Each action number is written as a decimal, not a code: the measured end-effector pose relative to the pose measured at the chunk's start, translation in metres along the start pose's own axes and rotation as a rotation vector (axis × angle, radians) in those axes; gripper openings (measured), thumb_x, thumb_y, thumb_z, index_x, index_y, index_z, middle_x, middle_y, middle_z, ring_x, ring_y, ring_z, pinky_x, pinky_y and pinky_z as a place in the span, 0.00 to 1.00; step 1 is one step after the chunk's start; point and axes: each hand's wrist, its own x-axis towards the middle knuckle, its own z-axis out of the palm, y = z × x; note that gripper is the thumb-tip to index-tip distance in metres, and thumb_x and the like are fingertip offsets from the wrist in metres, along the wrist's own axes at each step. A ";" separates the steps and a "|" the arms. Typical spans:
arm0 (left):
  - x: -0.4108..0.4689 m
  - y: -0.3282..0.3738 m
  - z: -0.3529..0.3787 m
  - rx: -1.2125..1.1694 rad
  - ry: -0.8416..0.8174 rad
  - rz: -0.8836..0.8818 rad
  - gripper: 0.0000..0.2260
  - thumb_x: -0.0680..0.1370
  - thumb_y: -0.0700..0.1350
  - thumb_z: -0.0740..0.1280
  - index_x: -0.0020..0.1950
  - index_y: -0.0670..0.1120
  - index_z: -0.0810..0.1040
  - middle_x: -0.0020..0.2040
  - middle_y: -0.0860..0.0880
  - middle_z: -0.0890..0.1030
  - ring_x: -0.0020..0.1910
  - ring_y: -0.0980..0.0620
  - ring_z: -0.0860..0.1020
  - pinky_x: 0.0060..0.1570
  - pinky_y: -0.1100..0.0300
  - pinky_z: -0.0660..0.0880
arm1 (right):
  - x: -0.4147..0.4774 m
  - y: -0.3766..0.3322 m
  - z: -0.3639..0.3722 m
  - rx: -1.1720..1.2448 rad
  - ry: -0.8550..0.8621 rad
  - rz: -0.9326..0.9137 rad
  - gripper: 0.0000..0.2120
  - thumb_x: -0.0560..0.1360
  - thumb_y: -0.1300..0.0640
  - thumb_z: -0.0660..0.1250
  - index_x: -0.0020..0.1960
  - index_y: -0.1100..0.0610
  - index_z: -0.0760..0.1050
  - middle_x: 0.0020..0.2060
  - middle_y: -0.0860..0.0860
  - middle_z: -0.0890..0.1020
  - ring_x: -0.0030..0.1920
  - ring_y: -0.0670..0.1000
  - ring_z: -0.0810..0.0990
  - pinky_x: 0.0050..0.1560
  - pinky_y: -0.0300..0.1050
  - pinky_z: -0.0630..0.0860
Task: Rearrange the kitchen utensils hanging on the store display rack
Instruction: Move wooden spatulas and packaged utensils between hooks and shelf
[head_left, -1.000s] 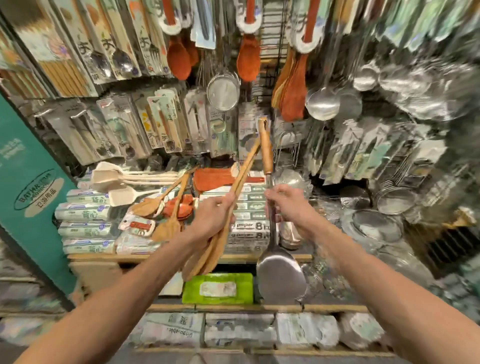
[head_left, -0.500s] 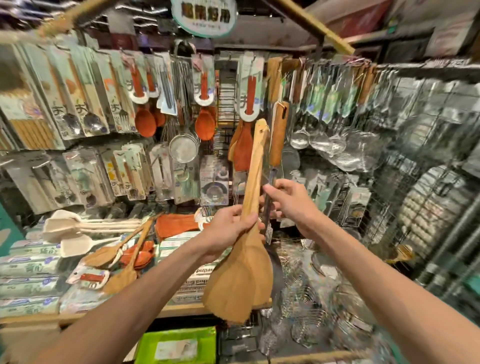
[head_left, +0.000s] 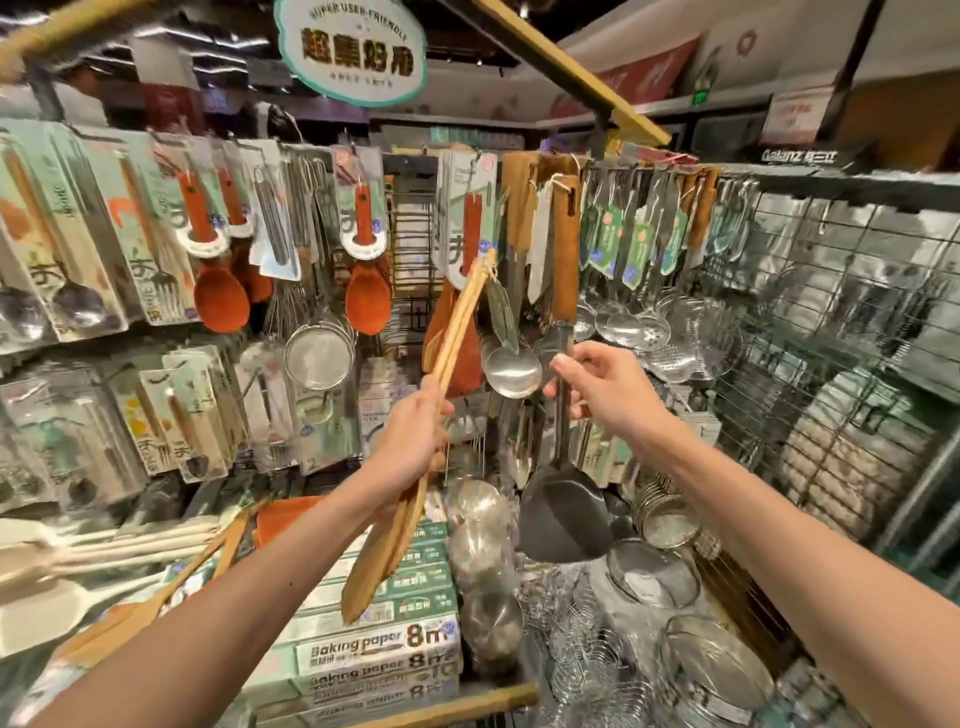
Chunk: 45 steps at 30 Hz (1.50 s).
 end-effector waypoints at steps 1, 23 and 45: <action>0.006 0.001 -0.001 0.000 0.012 0.036 0.21 0.85 0.57 0.48 0.48 0.45 0.72 0.28 0.51 0.66 0.24 0.53 0.65 0.25 0.60 0.62 | 0.008 0.002 -0.002 -0.015 0.024 -0.009 0.10 0.82 0.54 0.61 0.50 0.57 0.78 0.40 0.56 0.85 0.31 0.46 0.77 0.29 0.36 0.73; 0.098 0.047 0.080 0.037 0.171 0.255 0.14 0.84 0.57 0.53 0.53 0.47 0.68 0.37 0.49 0.75 0.31 0.53 0.76 0.37 0.53 0.76 | 0.159 0.031 -0.046 0.125 0.123 -0.152 0.13 0.84 0.55 0.58 0.44 0.61 0.73 0.32 0.54 0.80 0.33 0.50 0.80 0.37 0.43 0.82; 0.098 0.077 0.117 0.103 0.295 0.294 0.13 0.85 0.54 0.53 0.50 0.45 0.68 0.38 0.47 0.74 0.33 0.52 0.75 0.34 0.61 0.76 | 0.215 0.055 -0.060 0.137 0.035 -0.166 0.14 0.83 0.52 0.58 0.43 0.57 0.74 0.29 0.52 0.81 0.30 0.51 0.81 0.39 0.52 0.82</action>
